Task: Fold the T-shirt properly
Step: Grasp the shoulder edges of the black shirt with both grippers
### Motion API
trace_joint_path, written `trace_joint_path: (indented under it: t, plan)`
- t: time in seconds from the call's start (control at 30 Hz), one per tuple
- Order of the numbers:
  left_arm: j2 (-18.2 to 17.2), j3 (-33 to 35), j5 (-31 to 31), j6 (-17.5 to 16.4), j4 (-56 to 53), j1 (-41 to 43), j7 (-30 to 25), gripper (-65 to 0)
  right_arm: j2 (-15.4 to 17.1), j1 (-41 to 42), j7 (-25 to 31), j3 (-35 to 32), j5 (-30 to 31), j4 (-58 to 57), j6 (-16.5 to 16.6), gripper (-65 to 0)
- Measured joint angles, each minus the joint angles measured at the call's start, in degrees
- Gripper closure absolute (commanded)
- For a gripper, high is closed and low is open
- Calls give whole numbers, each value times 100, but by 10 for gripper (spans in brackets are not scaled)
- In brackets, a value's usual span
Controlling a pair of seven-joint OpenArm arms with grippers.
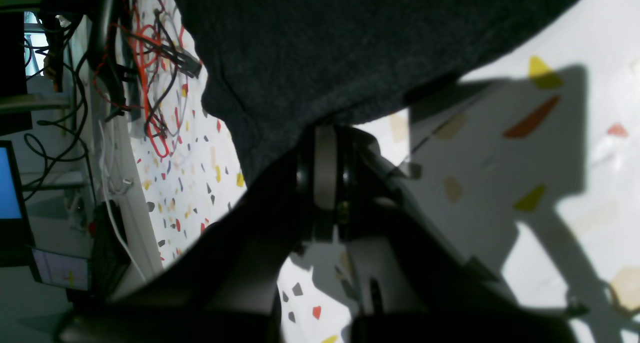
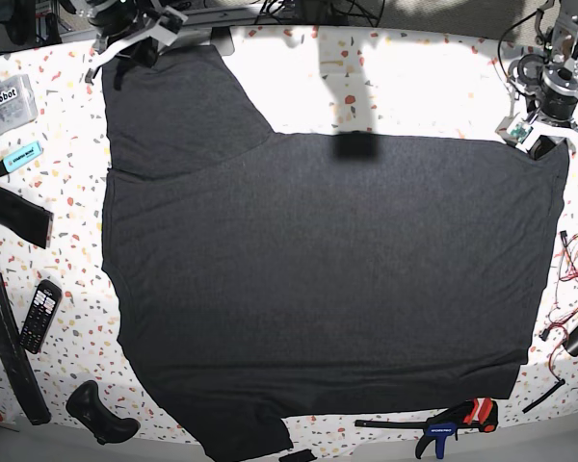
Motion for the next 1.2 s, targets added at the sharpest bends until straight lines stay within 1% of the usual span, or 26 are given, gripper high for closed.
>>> trace_joint_path:
  t: [0.1, 0.13, 0.27, 0.37, 0.43, 0.53, 0.67, 0.7, 0.77, 0.83, 0.93, 0.97, 1.0, 1.1, 1.2]
  plan:
    - [0, 0, 0, 0, 0, 0, 0, 0, -11, 59, -391, 13, 0, 374, -33, 0]
    - [0, 0, 0, 2, 0, 0, -2, 0, -9, 63, -492, 22, -24, 501, -144, 0]
    - [0, 0, 0, 2, 0, 0, -2, 0, -26, 90, -396, 28, 46, 1012, -177, 0]
    - [0, 0, -4, 15, 2, 13, -11, 0, -24, 90, -546, 28, 48, 1110, -175, 0]
    - [2, 0, -7, 17, 0, 9, 17, 0, -22, 90, -549, 31, 48, 1137, -179, 0]
    - [0, 0, -13, 22, 2, 13, 13, 0, -24, 87, -542, 28, 48, 1139, -407, 0]
    - [0, 0, -26, 20, 0, 11, 15, 0, -24, 87, -546, 28, 50, 1139, -433, 0]
    - [2, 0, -26, 20, 0, 11, 17, 0, -22, 87, -546, 28, 164, 1139, -435, 0]
    - [0, 0, -28, 22, 2, 17, 13, 0, -22, 90, -551, 31, 640, 1139, -479, 0]
    - [0, 0, -35, 26, 2, 48, -9, 0, -24, 87, -549, 28, 957, 1139, -479, 0]
    - [0, 0, -74, 42, 2, 79, -4, 0, -24, 68, -546, 28, 970, 1139, -481, 0]
    - [0, 0, -72, 42, 2, 79, 0, 0, -22, 70, -546, 28, 883, 1139, -481, 0]
    - [0, -2, -70, 83, 2, 79, 9, 0, -24, 72, -549, 31, 881, 1139, -481, 0]
    - [2, 0, -90, 439, 15, 109, 46, 0, -24, 72, -549, 28, 883, 1139, -525, 0]
    - [17, 13, -101, 807, 142, 122, 365, 0, -22, 94, -542, 28, 883, 1139, -693, 0]
